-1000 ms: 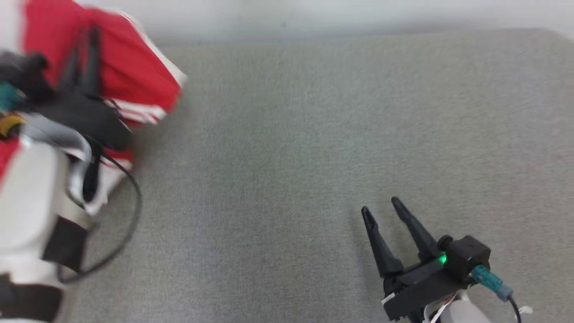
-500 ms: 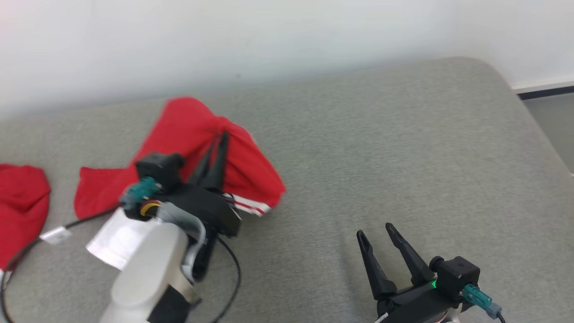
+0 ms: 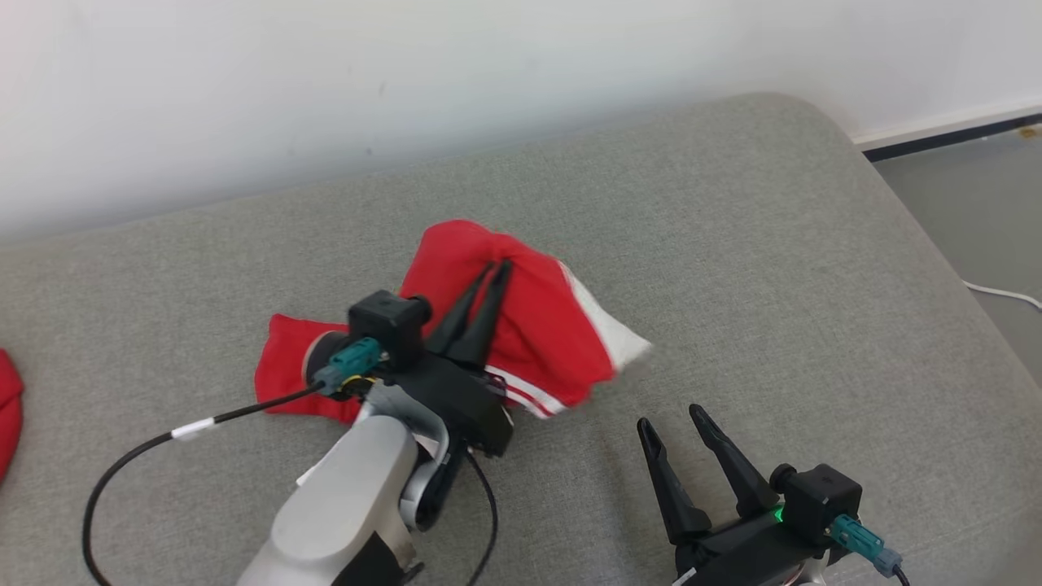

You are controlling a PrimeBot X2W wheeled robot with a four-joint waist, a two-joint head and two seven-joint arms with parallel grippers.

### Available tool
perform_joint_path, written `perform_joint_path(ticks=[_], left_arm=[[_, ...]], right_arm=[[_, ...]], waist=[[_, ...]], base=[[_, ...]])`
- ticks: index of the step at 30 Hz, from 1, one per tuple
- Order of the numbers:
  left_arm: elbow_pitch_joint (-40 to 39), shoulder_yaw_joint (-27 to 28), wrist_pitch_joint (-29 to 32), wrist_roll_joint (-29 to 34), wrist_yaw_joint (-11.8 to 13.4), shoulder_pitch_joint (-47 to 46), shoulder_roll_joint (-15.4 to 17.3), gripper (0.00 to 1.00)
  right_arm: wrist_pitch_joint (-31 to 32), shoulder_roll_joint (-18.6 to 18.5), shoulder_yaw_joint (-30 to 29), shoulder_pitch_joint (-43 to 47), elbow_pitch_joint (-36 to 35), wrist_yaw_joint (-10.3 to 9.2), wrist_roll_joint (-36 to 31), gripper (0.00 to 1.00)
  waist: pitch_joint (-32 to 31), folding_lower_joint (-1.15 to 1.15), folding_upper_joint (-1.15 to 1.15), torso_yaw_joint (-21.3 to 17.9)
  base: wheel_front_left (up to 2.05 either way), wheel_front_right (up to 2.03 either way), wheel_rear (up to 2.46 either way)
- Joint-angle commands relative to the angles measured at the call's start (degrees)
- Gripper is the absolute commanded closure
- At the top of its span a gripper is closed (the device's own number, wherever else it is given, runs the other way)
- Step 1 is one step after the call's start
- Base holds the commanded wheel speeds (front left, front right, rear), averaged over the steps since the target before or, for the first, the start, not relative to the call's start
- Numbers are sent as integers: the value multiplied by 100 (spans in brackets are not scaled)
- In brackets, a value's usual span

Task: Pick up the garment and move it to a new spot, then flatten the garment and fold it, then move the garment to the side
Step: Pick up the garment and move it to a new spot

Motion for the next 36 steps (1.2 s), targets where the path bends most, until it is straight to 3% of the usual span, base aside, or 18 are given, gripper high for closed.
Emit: perform_joint_path(ticks=[1,2,3,4,10,16,24,30,36], left_arm=[[90,120,-28,105,107,53,40,100],[187,156,-23,186,156,135,76,100],[174,265,-25,271,207,154,100,31],[208,340,-26,365,264,206,143,0],[59,924,-27,788,482,770,325,0],[-712,1794,-27,1242,641,1646,423,0],[-1909,2847,-28,2007,608,3124,280,0],[-2428,3272,-28,2405,544,3864,135,0],[-2808,3625,-28,2707,639,4406,14,0]], right_arm=[[-2,21,-11,-51,-20,-12,31,0],[-2,18,-21,-45,-32,-12,27,0],[-2,8,-40,-32,-36,-12,30,0],[-2,7,-55,-18,-47,-12,31,0],[-2,39,-146,12,-68,-12,-28,0],[-2,51,-183,89,-130,-12,-119,0],[-2,148,-477,246,-211,-12,-346,0],[-2,212,-692,337,-222,-12,-468,0],[-2,264,-1022,461,-254,-12,-647,0]], waist=[[36,1,0,-34],[43,1,0,-38],[54,1,0,-36],[58,1,0,-33],[58,1,0,60],[-67,1,0,197],[-232,1,0,343],[-313,1,0,408],[-362,1,0,479]], base=[[0,0,0],[0,0,0],[0,0,0],[0,0,0],[0,0,0],[0,0,0],[0,0,0],[0,0,0],[0,0,0]])
